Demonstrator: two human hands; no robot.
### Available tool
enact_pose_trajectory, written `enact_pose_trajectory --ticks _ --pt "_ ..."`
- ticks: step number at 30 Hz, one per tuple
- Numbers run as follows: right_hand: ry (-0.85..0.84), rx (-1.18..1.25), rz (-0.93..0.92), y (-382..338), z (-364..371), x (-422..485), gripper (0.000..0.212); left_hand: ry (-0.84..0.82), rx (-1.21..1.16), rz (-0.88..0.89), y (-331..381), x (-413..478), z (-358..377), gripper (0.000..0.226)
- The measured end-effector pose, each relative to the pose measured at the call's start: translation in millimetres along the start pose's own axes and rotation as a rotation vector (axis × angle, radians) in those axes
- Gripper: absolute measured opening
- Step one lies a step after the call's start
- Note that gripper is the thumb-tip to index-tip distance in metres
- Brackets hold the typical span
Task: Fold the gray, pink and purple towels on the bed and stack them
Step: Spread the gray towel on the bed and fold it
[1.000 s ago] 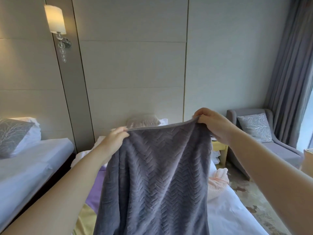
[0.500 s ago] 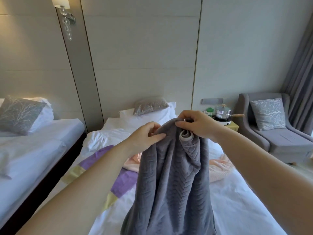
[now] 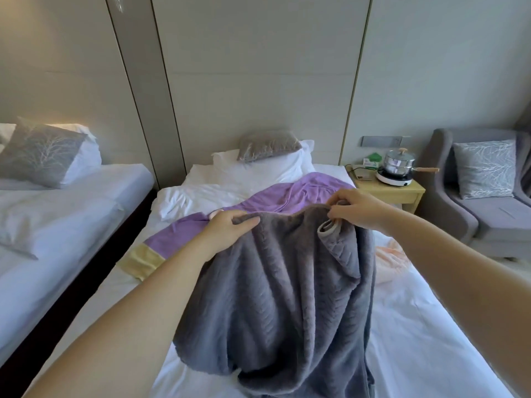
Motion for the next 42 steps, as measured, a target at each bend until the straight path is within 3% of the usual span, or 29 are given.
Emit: enact_pose_trajectory --ticks 2,6,9,11,16,21,28,31,34,42 --pt "-0.036 -0.05 0.034 4 7 17 0.021 0.059 0.027 0.031 12 23 -5 0.019" --pt "-0.064 -0.443 -0.054 13 5 50 0.027 0.122 0.162 0.048 26 74 -21 0.023" --pt "0.046 -0.673 -0.061 23 -16 81 0.025 0.252 0.247 0.053 35 112 -44 0.018" --pt "0.176 -0.768 0.04 29 -40 103 0.023 0.329 0.246 0.073 44 137 -58 0.021" --pt "0.398 -0.472 0.26 42 -98 154 0.029 0.454 0.115 0.15 74 195 -84 0.017" --pt "0.682 0.043 0.114 33 -158 185 0.022 0.58 0.095 0.371 137 226 -107 0.015" --pt "0.95 0.229 -0.093 12 -201 167 0.025 0.643 0.032 0.575 203 208 -139 0.014" --pt "0.913 0.197 -0.041 22 -185 153 0.025 0.586 0.022 0.563 197 184 -140 0.011" --pt "0.77 0.128 0.04 42 -139 135 0.021 0.481 0.046 0.465 156 157 -130 0.014" --pt "0.266 -0.07 0.235 116 67 30 0.011 0.103 0.135 0.036 -49 59 -63 0.021"
Point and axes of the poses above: each hand's wrist, its own x-axis towards the middle knuckle, its own z-axis out of the palm, y = z × x, the point moved 8 cm from there along x, towards the middle knuckle, and after that the axes turned 10 degrees about -x, right-handed, at the moved point
